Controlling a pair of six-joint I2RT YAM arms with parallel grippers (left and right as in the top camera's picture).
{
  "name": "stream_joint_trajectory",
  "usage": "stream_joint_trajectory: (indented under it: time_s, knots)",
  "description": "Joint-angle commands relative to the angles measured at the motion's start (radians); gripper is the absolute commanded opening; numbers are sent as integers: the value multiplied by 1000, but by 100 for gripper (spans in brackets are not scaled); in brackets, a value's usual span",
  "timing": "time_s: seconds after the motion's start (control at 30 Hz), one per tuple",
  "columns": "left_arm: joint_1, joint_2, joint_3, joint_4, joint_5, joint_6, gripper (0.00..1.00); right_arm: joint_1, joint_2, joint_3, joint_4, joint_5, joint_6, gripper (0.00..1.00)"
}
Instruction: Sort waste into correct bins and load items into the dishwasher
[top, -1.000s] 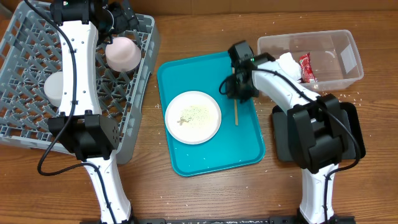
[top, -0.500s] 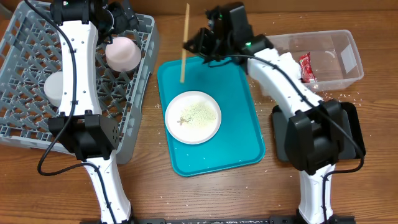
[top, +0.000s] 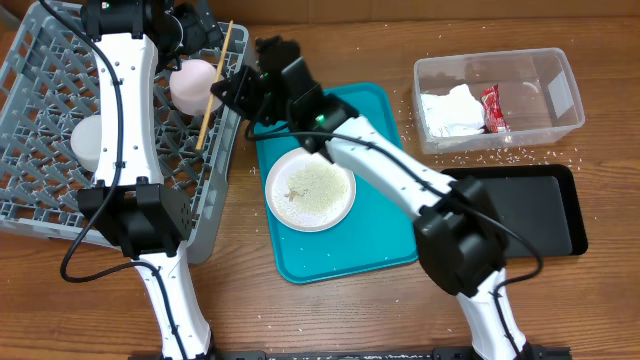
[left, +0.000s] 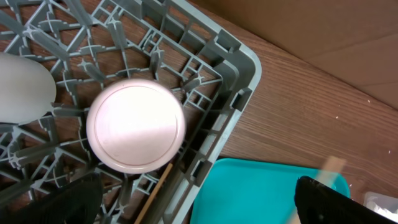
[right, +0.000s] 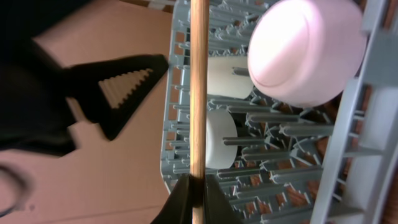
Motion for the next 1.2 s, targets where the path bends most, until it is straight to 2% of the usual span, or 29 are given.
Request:
stream_joint_trajectory:
  time_s: [0.0,0.43,0.5,0.6,0.7,0.77,0.97,1.17]
  knots:
    - [-6,-25,26,0,-3,-10,100,0,64,8,33,37,78,4]
    - [-6,-25,26,0,-3,-10,100,45,135,8,100,22,55,4]
    - [-6,-25,26,0,-3,-10,100,50,135,8,100,23,32,12]
    - [-6,-25,26,0,-3,-10,100,53,135,8,99,25,10,50]
    - [-6,-25,26,0,-3,-10,100,53,135,8,88,18,-23,70]
    - [-6,-25,26,0,-3,-10,100,50,135,8,77,14,-63,73]
    - [-6,-25,26,0,-3,-10,100,1,112,14,-14,-12,-93,74]
    - [-6,-25,26,0,-3,-10,100,-87,21,14,-175,-7,-179,79]
